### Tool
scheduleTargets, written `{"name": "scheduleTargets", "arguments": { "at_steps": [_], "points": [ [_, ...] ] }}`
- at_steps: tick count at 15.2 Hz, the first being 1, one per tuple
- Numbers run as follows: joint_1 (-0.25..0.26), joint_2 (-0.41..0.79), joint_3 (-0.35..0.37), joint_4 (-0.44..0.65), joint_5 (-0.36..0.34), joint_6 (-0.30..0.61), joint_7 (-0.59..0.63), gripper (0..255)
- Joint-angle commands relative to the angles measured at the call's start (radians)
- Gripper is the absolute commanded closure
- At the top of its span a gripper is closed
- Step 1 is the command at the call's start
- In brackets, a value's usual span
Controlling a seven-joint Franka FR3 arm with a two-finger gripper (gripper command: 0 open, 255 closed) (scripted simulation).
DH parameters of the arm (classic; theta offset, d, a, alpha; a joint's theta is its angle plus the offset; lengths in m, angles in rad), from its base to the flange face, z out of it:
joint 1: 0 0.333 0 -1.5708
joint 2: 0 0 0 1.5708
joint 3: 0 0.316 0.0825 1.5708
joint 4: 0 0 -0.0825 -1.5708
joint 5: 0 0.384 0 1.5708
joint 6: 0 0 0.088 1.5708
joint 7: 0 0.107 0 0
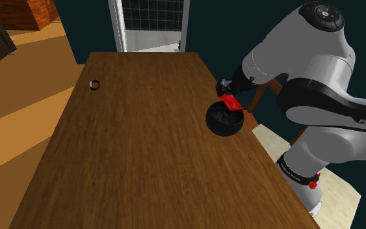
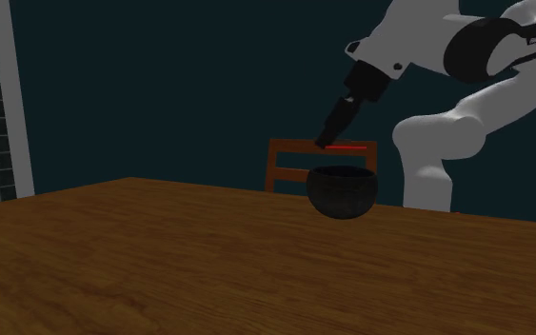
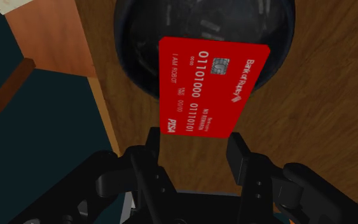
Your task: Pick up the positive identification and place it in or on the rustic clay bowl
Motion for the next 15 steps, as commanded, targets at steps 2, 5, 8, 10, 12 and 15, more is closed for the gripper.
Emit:
{"name": "scheduleTargets", "arguments": {
  "at_steps": [2,5,8,10,12,15],
  "points": [
    [0.007,0.011,0.022,-0.033,0.012,0.04,0.016,255],
    [0.014,0.024,0.045,-0.065,0.024,0.081,0.032,255],
    [0.02,0.041,0.07,-0.095,0.036,0.124,0.05,255],
    [0.02,0.042,0.072,-0.098,0.037,0.127,0.052,255],
    [0.02,0.042,0.072,-0.098,0.037,0.127,0.052,255],
    [0.02,0.042,0.072,-0.098,0.037,0.127,0.052,255]
  ]
}}
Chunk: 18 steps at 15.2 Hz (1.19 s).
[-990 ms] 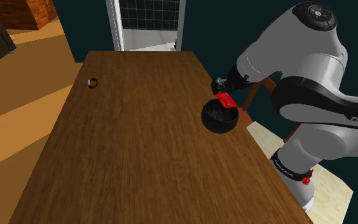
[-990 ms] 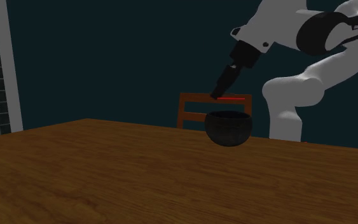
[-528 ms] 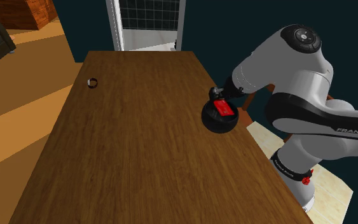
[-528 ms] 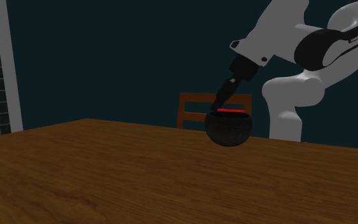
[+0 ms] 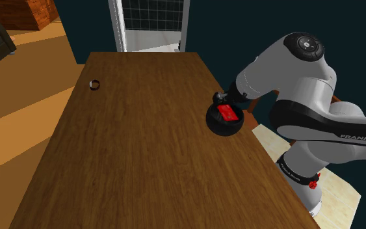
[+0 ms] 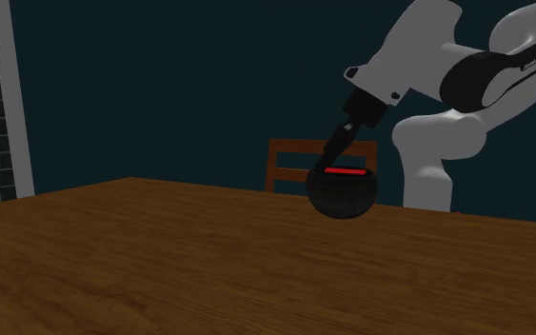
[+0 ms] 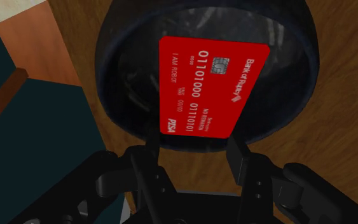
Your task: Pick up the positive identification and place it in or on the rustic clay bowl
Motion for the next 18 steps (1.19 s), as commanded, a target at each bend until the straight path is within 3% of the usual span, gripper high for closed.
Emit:
{"name": "scheduleTargets", "arguments": {
  "at_steps": [1,2,7,11,18],
  "points": [
    [0.0,0.0,0.0,0.0,0.0,0.0,0.0,255],
    [0.0,0.0,0.0,0.0,0.0,0.0,0.0,0],
    [0.0,0.0,0.0,0.0,0.0,0.0,0.0,0],
    [0.049,-0.101,-0.038,0.076,-0.011,-0.186,-0.002,0],
    [0.049,-0.101,-0.038,0.076,-0.011,-0.186,-0.002,0]
  ]
}}
